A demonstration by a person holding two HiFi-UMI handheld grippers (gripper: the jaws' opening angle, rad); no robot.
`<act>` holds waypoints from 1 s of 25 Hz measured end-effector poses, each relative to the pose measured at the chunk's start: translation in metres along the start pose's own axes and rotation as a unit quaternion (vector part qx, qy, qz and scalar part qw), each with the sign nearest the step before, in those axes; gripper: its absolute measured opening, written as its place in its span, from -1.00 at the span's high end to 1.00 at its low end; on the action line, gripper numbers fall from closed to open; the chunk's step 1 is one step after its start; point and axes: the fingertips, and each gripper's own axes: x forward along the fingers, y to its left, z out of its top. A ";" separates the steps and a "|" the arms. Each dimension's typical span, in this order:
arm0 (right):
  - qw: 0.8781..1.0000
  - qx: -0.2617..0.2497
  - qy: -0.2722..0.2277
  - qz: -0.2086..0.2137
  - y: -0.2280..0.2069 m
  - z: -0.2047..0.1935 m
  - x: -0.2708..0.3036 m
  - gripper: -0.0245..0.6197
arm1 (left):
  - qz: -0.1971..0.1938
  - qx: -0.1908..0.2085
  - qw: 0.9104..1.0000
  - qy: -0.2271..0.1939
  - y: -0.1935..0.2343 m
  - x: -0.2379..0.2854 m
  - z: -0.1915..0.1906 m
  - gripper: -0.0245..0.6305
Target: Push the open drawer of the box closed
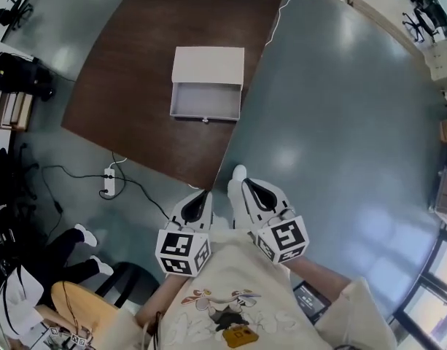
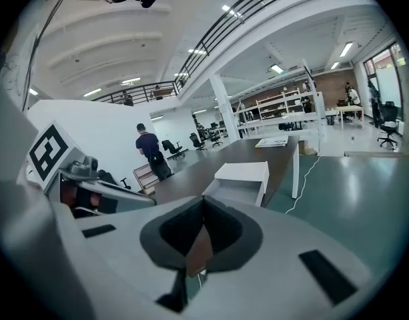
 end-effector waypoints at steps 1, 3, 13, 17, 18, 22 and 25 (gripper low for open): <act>1.000 -0.003 0.003 0.008 -0.009 0.004 0.006 0.90 | 0.008 -0.005 1.000 0.000 -0.001 0.008 0.005 0.91; 1.000 -0.005 0.009 0.021 -0.023 0.009 0.016 0.90 | 0.025 -0.014 1.000 -0.001 -0.002 0.020 0.015 0.91; 1.000 -0.008 0.017 0.023 -0.055 0.037 0.051 0.90 | 0.046 -0.010 0.999 -0.005 0.008 0.058 0.064 0.91; 0.999 0.011 0.029 0.035 -0.052 0.032 0.065 0.90 | 0.038 -0.011 0.999 -0.003 0.019 0.066 0.066 0.91; 0.999 0.012 0.033 0.036 -0.050 0.031 0.067 0.90 | 0.036 -0.009 0.999 0.000 0.021 0.066 0.067 0.91; 0.999 0.013 0.042 0.029 -0.045 0.031 0.081 0.90 | 0.024 -0.009 1.000 0.012 0.029 0.072 0.065 0.91; 0.998 0.016 0.050 0.022 -0.039 0.027 0.097 0.90 | 0.020 -0.014 0.999 0.021 0.041 0.079 0.060 0.91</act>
